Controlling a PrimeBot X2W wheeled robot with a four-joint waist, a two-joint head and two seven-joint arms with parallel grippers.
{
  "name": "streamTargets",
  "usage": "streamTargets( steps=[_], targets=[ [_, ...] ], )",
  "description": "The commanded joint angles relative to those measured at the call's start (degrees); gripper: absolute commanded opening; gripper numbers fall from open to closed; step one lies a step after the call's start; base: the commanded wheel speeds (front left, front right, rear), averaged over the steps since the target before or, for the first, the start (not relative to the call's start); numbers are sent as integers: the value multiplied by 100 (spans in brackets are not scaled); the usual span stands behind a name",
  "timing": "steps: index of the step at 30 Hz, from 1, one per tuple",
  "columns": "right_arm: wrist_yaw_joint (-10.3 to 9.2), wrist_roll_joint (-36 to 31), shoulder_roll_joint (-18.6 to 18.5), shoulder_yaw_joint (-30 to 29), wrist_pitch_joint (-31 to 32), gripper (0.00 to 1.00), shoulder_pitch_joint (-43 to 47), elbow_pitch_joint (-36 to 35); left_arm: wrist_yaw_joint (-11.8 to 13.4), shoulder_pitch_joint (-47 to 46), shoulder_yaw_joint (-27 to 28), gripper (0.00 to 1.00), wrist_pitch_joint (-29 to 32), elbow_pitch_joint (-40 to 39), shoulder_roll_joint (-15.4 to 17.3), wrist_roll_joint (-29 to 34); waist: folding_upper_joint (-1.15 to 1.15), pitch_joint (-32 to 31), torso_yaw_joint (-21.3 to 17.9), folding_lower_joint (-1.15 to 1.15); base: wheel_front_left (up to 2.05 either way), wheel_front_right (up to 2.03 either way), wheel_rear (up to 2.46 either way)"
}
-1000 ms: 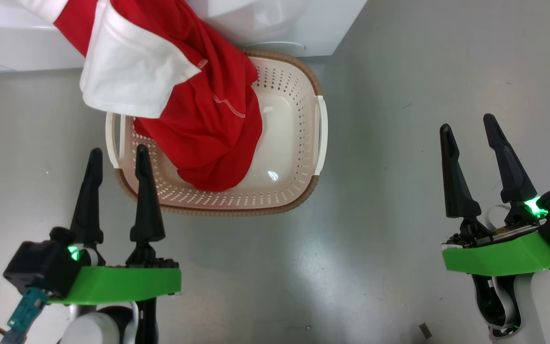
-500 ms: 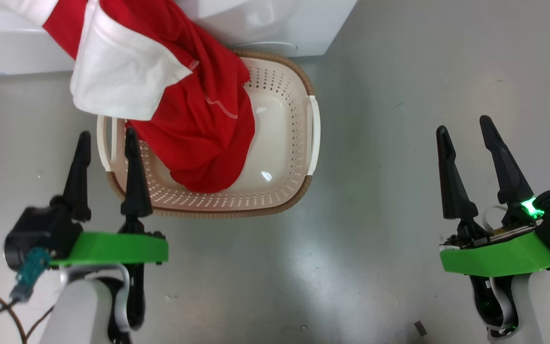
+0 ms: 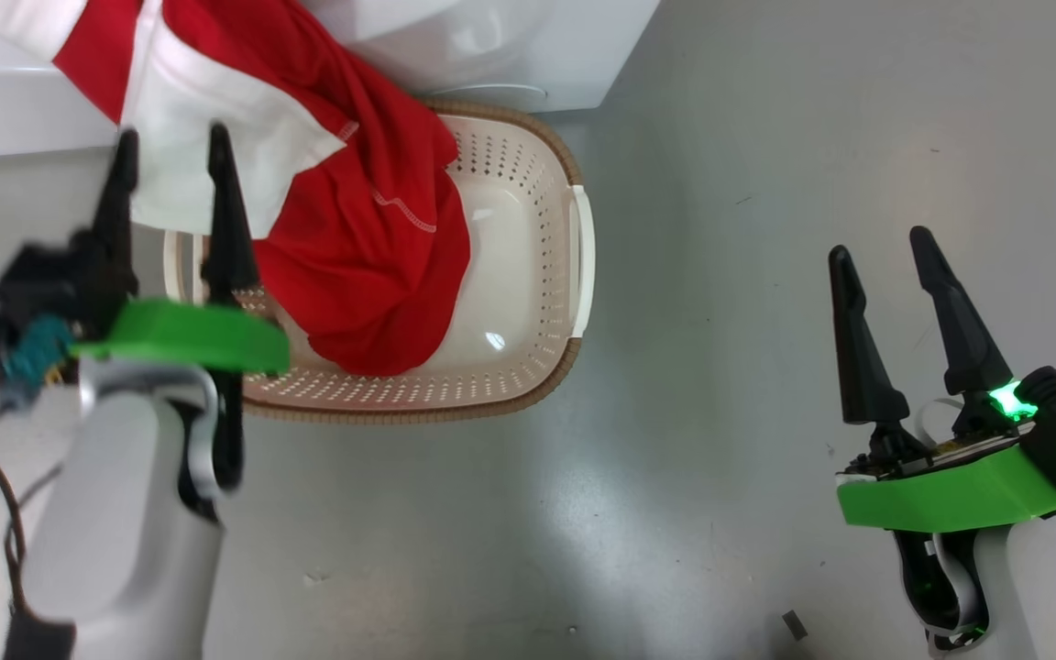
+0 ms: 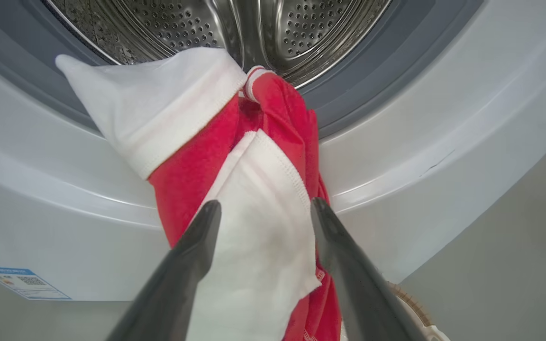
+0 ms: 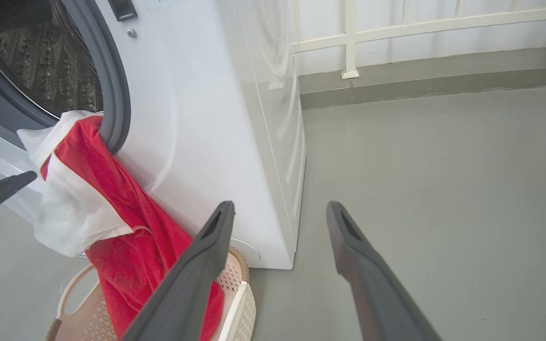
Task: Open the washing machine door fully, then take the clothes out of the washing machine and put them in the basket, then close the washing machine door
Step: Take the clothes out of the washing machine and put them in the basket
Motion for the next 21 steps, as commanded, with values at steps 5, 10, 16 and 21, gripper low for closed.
streamTargets(
  steps=[5,10,16,21],
  targets=[
    [35,106,1,207,-36,100,42,-85,-148,-607,234,100,-83,543,225,-15,0,3,-110,0,0,0,0],
    [35,149,1,228,-36,100,32,-78,-257,-1074,265,100,-107,1103,297,-6,0,22,-205,0,0,0,0],
    [35,238,1,279,-36,100,-24,-56,-293,-1550,304,100,-117,1757,438,60,0,82,-281,0,0,0,0],
    [35,286,1,317,-36,100,-70,-46,-291,-1806,310,100,-119,2110,525,143,0,126,-319,0,0,0,0]
  ],
)
